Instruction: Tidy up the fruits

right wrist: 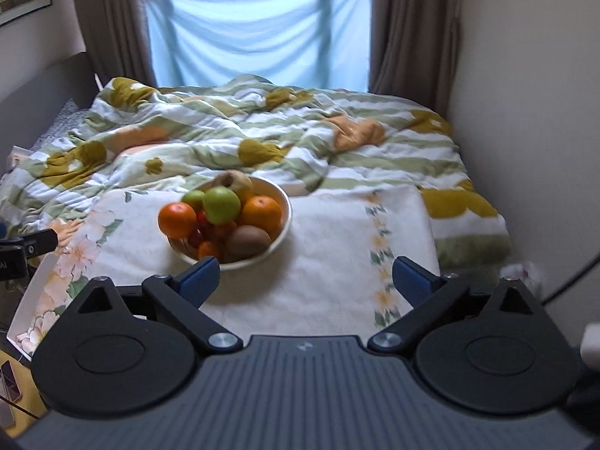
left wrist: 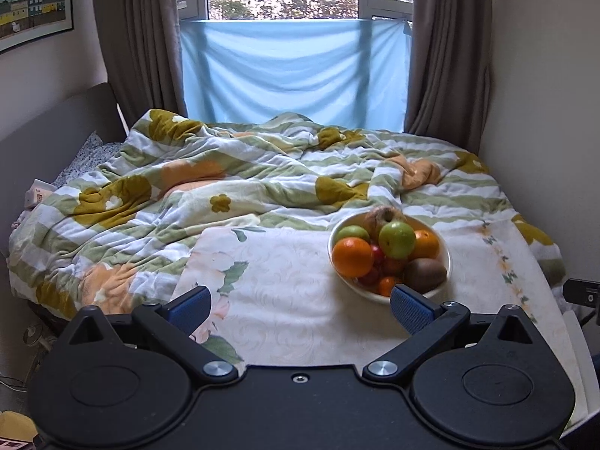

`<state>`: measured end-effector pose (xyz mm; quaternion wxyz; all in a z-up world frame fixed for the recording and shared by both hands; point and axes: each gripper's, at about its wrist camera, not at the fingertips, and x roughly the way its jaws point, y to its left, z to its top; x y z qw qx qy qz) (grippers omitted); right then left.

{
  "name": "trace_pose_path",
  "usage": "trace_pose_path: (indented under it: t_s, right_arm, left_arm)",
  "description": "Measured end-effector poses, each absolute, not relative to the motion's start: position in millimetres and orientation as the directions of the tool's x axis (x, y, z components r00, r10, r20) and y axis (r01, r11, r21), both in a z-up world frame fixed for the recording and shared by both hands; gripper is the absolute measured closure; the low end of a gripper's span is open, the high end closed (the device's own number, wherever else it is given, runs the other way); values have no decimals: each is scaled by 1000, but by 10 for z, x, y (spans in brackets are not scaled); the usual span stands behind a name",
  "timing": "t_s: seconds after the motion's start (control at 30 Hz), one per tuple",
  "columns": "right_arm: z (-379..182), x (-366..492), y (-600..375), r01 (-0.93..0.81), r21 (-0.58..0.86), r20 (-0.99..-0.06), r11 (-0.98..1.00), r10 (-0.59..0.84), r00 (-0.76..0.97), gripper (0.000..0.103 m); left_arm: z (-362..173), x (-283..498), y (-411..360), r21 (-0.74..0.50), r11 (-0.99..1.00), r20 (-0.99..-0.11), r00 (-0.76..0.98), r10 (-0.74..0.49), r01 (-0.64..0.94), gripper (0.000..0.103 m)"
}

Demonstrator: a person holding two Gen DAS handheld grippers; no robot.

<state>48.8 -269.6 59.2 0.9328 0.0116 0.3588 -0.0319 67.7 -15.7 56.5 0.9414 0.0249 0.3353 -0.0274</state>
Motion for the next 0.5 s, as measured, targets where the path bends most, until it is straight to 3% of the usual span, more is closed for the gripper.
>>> trace_pose_path:
  t_s: [0.5]
  right_arm:
    - [507,341,-2597,129,-16,-677,992,-106,729,0]
  left_arm:
    - [540,569,-109,41,993,-620,782,-60,109,0]
